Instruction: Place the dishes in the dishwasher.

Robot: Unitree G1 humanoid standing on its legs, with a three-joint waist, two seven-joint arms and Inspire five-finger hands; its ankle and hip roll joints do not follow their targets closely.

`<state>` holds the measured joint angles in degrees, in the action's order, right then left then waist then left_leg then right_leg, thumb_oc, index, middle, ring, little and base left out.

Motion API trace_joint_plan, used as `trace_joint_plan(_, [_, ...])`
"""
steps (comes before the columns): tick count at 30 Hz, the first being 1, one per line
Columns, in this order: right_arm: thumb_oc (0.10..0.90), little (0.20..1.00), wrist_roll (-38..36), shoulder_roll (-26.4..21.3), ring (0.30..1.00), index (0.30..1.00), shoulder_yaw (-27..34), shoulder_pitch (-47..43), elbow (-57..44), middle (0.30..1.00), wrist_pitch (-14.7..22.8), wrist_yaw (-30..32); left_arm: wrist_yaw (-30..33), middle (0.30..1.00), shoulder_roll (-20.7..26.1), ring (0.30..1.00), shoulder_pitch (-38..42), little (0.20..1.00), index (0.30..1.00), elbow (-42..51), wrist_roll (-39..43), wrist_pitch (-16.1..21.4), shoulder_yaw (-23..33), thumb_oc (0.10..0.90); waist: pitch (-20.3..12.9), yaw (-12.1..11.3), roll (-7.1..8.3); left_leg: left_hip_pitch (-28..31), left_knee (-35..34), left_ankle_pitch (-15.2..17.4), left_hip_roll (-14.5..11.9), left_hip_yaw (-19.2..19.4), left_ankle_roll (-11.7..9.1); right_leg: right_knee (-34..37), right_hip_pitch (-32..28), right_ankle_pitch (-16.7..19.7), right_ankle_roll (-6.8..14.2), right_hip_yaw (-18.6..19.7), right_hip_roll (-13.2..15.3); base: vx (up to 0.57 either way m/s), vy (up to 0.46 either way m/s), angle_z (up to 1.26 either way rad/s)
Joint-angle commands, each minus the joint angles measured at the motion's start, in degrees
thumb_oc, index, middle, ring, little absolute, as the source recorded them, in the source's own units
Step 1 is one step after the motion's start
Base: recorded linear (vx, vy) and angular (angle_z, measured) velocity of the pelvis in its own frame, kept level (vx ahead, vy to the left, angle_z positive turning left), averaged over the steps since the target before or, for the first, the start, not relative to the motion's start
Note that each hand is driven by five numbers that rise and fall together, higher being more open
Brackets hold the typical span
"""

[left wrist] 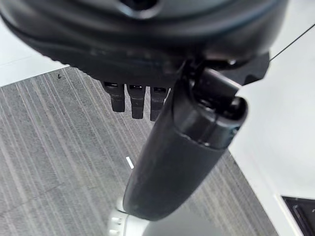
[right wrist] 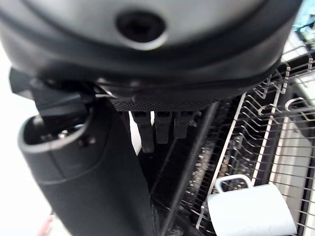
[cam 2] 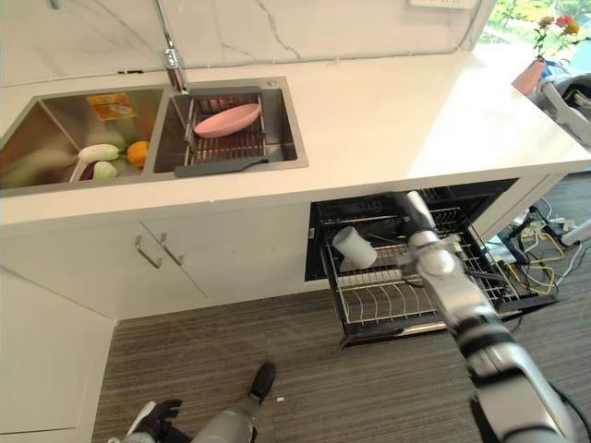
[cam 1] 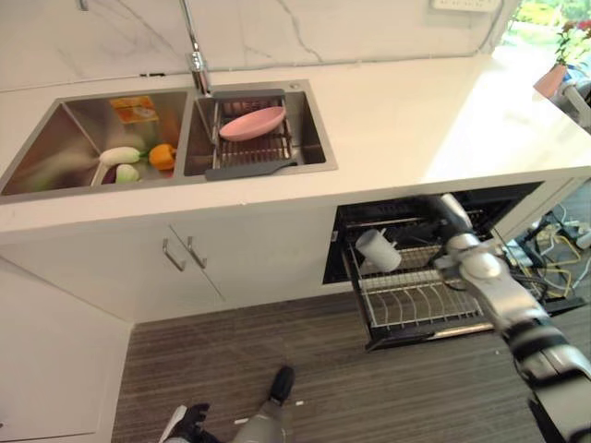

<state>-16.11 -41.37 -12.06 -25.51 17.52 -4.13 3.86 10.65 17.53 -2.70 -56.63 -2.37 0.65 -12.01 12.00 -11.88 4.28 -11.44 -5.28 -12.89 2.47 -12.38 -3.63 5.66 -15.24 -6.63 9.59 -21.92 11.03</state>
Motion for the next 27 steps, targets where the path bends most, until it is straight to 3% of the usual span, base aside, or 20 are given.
trace_joint_plan(1, [0.8,0.9,-5.11,-6.4,0.9,0.9,4.53,-1.15,-4.39,0.9,6.81,-0.4,0.61,0.9,-0.05,0.9,1.6,0.9,0.9,-2.64,-1.37,0.26,-2.21,0.8,-5.03,1.34,-1.2,9.17,0.28,10.39,-2.32,6.38,-2.5,-3.93,3.69,-0.35,0.28,4.3,-1.7,0.0,0.0,0.0])
trace_joint_plan(6, [0.8,0.9,-8.72,-7.52,0.9,0.9,9.51,4.3,-16.35,0.9,8.89,-2.68,-0.06,0.9,0.51,0.9,1.66,0.9,0.9,-2.67,-2.5,0.19,-0.75,0.8,-5.39,2.37,-1.17,10.09,0.28,10.77,-3.05,7.95,-2.44,-4.2,4.14,-0.44,0.3,6.07,-1.75,-0.02,-0.002,-0.15])
trace_joint_plan(8, [0.8,0.9,-10.23,-5.22,0.9,0.9,12.99,6.12,-22.0,0.9,11.44,-1.6,0.1,0.9,0.93,0.9,1.3,0.9,0.9,-2.01,-2.74,0.44,0.43,0.8,-5.34,2.65,-1.44,10.43,0.28,10.86,-3.48,8.53,-2.4,-4.49,4.56,-0.62,0.18,7.12,-1.95,-0.01,-0.025,-0.31])
trace_joint_plan(9, [0.8,0.9,-10.43,-1.53,0.9,0.9,14.4,6.81,-23.66,0.9,13.27,0.17,0.44,0.9,1.26,0.9,1.08,0.9,0.9,-1.53,-2.8,0.57,0.99,0.8,-5.24,2.6,-1.59,10.73,0.28,11.04,-3.64,8.78,-2.24,-4.59,4.68,-0.73,0.1,7.55,-2.1,-0.01,-0.047,-0.3])
trace_joint_plan(10, [0.8,0.9,-9.96,1.28,0.9,0.9,13.72,6.44,-24.31,0.9,14.23,0.54,0.79,0.9,1.46,0.9,0.82,0.9,0.9,-1.47,-2.79,0.67,1.45,0.8,-5.2,2.44,-1.69,11.0,0.28,11.17,-3.76,8.97,-2.1,-4.59,4.76,-0.76,-0.04,8.14,-2.2,-0.01,-0.053,-0.38])
trace_joint_plan(12, [0.8,0.9,-7.98,2.11,0.9,0.9,12.78,5.72,-24.92,0.9,14.62,0.2,0.81,0.9,1.69,0.9,0.42,0.9,0.9,-1.09,-2.52,0.73,2.18,0.8,-5.13,2.27,-1.8,11.31,0.39,11.12,-3.9,9.26,-2.01,-4.67,4.98,-0.77,-0.18,8.83,-2.43,-0.07,-0.061,-0.3])
trace_joint_plan(13, [0.8,0.9,-2.97,3.22,0.9,0.9,11.96,3.18,-29.04,0.9,16.68,2.49,1.88,0.9,2.79,0.9,0.24,0.9,0.9,2.78,-0.86,1.58,3.52,0.8,-1.85,0.53,-2.07,5.1,9.85,10.08,-3.26,10.34,-4.13,-4.66,5.03,-1.03,-1.26,9.5,-2.18,-0.13,-0.075,-0.13])
trace_joint_plan(15, [0.8,0.9,-2.92,3.27,0.9,0.9,12.01,3.11,-29.07,0.9,16.67,2.53,1.87,0.9,2.84,0.9,0.31,0.9,0.9,2.85,-0.83,1.53,3.55,0.8,-1.86,0.64,-2.02,4.48,10.76,10.47,-3.2,10.23,-4.14,-4.7,5.17,-1.08,-1.26,9.38,-2.17,-0.16,-0.076,0.21])
trace_joint_plan(16, [0.8,0.9,-2.64,5.11,0.9,0.9,11.63,1.46,-31.53,0.9,19.29,3.75,3.05,0.9,2.56,0.9,1.53,0.9,0.9,5.51,0.89,2.2,3.99,0.8,0.32,-0.35,-2.24,-5.06,20.06,6.63,-2.57,14.48,-6.67,-4.0,4.76,-1.29,-1.71,6.51,-1.61,-0.18,-0.075,0.77])
trace_joint_plan(19, [0.8,0.9,-1.35,7.36,0.9,0.9,11.22,1.41,-31.71,0.9,19.85,4.1,3.93,0.9,1.17,0.9,0.28,0.9,0.9,5.12,2.3,2.35,5.66,0.8,-1.48,-1.2,-2.04,-4.92,17.83,9.45,-2.95,16.25,-4.81,-2.41,4.44,-1.14,-1.22,6.18,-1.6,-0.02,0.021,0.87])
trace_joint_plan(21, [0.8,0.9,0.87,5.24,0.9,0.9,12.21,2.89,-32.6,0.9,19.74,4.31,4.64,0.9,-0.19,0.9,0.56,0.9,0.9,2.18,3.49,1.94,6.87,0.8,-2.95,-0.31,-1.71,-2.53,12.13,8.45,-6.96,19.88,-4.22,-1.78,3.91,-0.56,0.02,5.07,-1.09,0.12,0.19,-0.25])
trace_joint_plan(22, [0.8,0.9,1.52,4.07,0.9,0.9,13.09,3.72,-33.0,0.9,20.05,4.82,5.14,0.9,-0.77,0.9,1.17,0.9,0.9,1.12,3.51,1.71,6.89,0.8,-3.42,0.33,-1.68,-2.47,10.03,6.82,-9.84,22.95,-4.27,-1.77,3.6,-0.07,0.83,3.6,-0.33,0.13,0.266,0.12])
trace_joint_plan(23, [0.8,0.9,1.66,2.68,0.9,0.9,14.78,4.91,-33.91,0.9,20.07,5.2,5.4,0.9,-1.64,0.9,2.13,0.9,0.9,-0.37,3.42,1.5,6.78,0.8,-4.29,1.57,-1.76,-1.27,6.74,6.43,-10.94,26.21,-4.08,-1.68,3.11,0.43,1.68,1.53,0.61,0.19,0.445,0.94])
trace_joint_plan(24, [0.8,0.9,3.27,1.58,0.9,0.9,16.01,6.02,-34.65,0.9,19.36,5.4,5.48,0.9,-3.01,0.9,3.89,0.9,0.9,-2.67,2.48,1.46,5.11,0.8,-5.62,2.41,-1.84,0.49,3.69,6.42,-9.09,26.41,-3.03,-2.66,2.56,0.99,2.52,-0.8,3.38,0.15,0.368,1.54])
trace_joint_plan(25, [0.8,0.9,3.33,1.51,0.9,0.9,16.07,6.1,-34.75,0.9,19.29,5.44,5.53,0.9,-3.13,0.9,4.03,0.9,0.9,-2.87,2.47,1.55,5.02,0.8,-5.65,2.58,-1.72,0.58,3.36,6.28,-8.65,26.3,-2.85,-2.93,2.58,0.82,2.77,-1.07,3.76,0.28,0.57,1.64])
trace_joint_plan(26, [0.8,0.9,5.37,1.6,0.9,0.9,15.1,5.19,-33.23,0.9,18.32,6.12,5.47,0.9,-3.97,0.9,3.95,0.9,0.9,-3.45,1.69,1.31,4.73,0.8,-6.78,3.21,-1.2,4.29,1.72,8.86,-5.63,25.27,-1.72,-7.13,3.5,1.37,2.87,-0.66,8.82,0.27,0.464,1.36])
trace_joint_plan(27, [0.8,0.9,7.45,0.32,0.9,0.9,15.8,6.08,-33.68,0.9,18.28,6.95,5.2,0.9,-4.38,0.9,5.19,0.9,0.9,-4.26,1.52,1.21,4.36,0.8,-6.64,4.1,-1.0,5.71,1.86,10.07,-3.97,25.86,-0.75,-9.82,3.69,3.57,2.72,0.22,11.74,0.33,0.544,0.66])
